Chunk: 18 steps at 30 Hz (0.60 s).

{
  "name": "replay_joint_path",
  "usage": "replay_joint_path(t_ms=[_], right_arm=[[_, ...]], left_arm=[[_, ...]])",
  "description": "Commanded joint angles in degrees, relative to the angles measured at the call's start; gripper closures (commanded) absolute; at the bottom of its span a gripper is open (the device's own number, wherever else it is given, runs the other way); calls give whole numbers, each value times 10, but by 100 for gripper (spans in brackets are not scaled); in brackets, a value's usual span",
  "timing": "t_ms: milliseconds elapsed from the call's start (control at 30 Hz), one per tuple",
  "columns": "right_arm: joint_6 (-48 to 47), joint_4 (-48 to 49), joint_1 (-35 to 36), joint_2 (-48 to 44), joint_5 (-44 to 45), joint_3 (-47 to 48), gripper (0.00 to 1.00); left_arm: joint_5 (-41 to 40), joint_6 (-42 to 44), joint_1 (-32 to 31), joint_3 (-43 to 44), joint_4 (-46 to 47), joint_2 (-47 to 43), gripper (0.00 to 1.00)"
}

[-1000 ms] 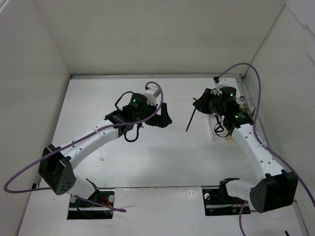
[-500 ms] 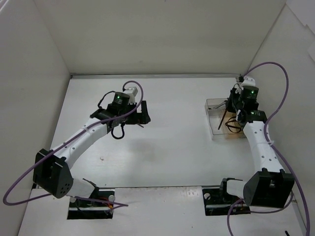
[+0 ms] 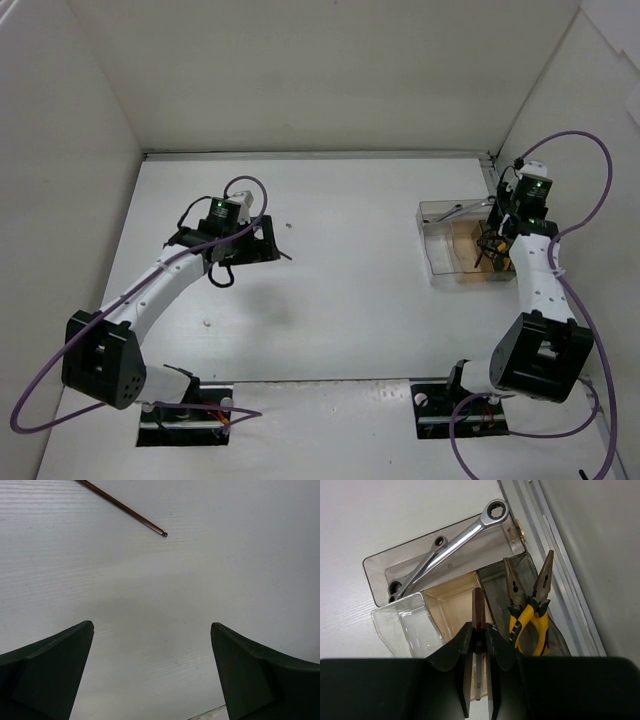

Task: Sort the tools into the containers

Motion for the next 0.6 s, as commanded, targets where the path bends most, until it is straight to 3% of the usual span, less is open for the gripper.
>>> replay_joint_path(t_ms=[0,567], right_arm=[[-10,65,-10,9,-2,29,100],[32,109,-19,100,-59,6,100]], left_arm=[[17,11,13,4,19,-24,0],[48,2,18,11,36,5,0]])
